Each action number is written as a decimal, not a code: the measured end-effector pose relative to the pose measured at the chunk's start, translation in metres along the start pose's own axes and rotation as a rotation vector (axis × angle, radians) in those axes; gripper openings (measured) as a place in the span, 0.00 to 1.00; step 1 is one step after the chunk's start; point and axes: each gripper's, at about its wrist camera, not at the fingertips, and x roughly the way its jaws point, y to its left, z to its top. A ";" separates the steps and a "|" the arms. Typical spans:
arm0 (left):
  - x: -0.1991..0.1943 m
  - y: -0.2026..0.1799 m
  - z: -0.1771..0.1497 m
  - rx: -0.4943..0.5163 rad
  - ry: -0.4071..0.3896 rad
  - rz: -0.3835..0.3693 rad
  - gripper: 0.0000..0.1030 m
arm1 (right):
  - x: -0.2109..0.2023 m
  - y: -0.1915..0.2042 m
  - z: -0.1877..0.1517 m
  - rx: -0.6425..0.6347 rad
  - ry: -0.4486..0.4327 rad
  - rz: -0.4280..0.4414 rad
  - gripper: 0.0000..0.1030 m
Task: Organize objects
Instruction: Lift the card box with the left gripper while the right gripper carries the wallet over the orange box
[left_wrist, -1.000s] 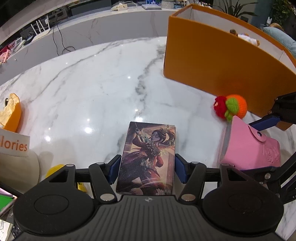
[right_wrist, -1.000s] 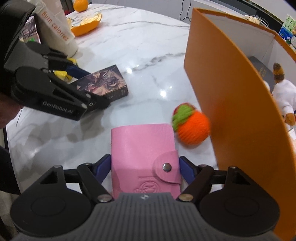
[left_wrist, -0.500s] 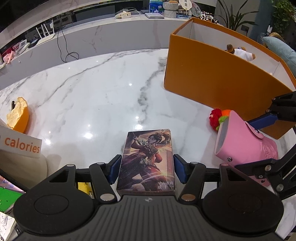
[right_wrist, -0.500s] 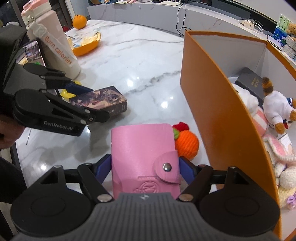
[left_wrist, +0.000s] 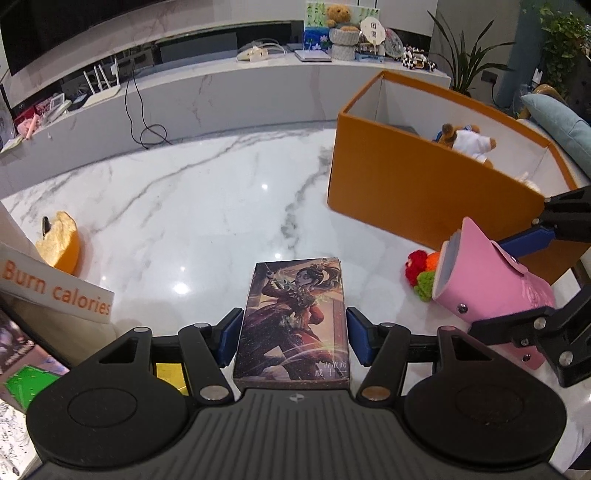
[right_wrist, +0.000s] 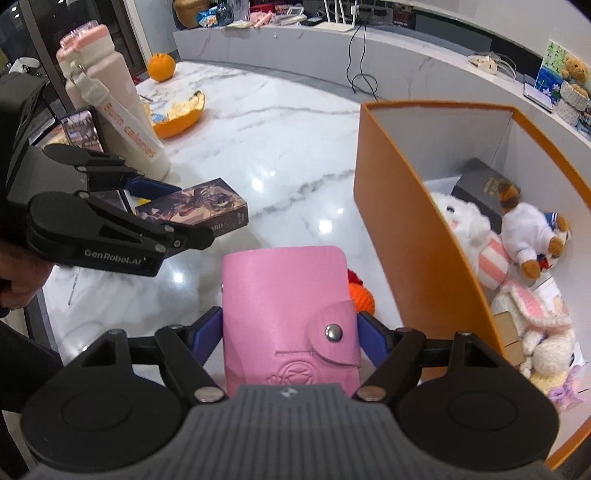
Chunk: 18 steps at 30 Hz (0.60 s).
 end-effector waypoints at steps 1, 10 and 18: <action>-0.003 -0.001 0.001 0.002 -0.006 0.002 0.67 | -0.004 0.001 0.002 0.002 -0.010 0.000 0.76; -0.027 -0.012 0.016 0.018 -0.070 0.003 0.67 | -0.051 -0.001 0.023 0.040 -0.134 0.001 0.76; -0.038 -0.018 0.031 0.024 -0.106 -0.009 0.67 | -0.087 -0.031 0.035 0.125 -0.234 -0.050 0.76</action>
